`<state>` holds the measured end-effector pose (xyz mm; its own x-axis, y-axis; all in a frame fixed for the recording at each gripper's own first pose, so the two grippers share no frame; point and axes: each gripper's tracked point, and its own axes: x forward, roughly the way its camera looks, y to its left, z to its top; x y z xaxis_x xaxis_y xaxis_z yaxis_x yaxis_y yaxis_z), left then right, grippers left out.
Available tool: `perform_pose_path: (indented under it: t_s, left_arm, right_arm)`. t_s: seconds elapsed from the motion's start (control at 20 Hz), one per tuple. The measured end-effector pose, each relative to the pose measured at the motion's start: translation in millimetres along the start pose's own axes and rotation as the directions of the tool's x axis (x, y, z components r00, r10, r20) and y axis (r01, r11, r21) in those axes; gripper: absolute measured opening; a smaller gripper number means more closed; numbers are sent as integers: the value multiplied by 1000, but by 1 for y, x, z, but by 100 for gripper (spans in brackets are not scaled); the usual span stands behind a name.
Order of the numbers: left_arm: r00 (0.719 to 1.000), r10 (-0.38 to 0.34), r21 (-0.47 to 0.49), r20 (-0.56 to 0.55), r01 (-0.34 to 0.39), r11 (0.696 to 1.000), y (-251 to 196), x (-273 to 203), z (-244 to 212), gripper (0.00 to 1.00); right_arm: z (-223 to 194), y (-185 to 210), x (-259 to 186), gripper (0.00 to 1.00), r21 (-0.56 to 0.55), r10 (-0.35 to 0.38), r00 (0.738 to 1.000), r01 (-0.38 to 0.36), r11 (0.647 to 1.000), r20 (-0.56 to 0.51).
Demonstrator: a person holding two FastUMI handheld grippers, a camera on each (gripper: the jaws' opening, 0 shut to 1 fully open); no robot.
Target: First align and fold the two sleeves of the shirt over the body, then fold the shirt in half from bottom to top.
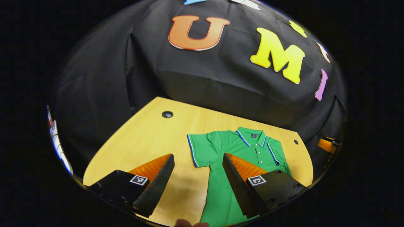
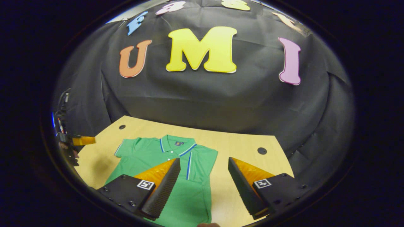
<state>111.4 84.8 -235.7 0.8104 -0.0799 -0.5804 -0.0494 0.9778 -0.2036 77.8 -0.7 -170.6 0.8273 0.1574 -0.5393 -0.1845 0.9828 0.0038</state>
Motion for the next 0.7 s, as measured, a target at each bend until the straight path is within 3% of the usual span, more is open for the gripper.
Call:
perform_pose_path:
  t_s: [0.15,0.3,0.7]
  left_arm:
    - [996,-58,-78,-68,53,996,-7,43,-14,99]
    - [991,-54,-93,-119,43,995,-2,79,-30,99]
    - [990,20,-73,-137,-30,997,17,130,-32,100]
  right_arm:
    - [-18,6,-37,98,-49,19,1000,-20,999,-17]
    - [-37,10,-59,96,-70,24,999,-27,997,-44]
    - [-59,-8,-63,95,-37,8,996,-11,999,-86]
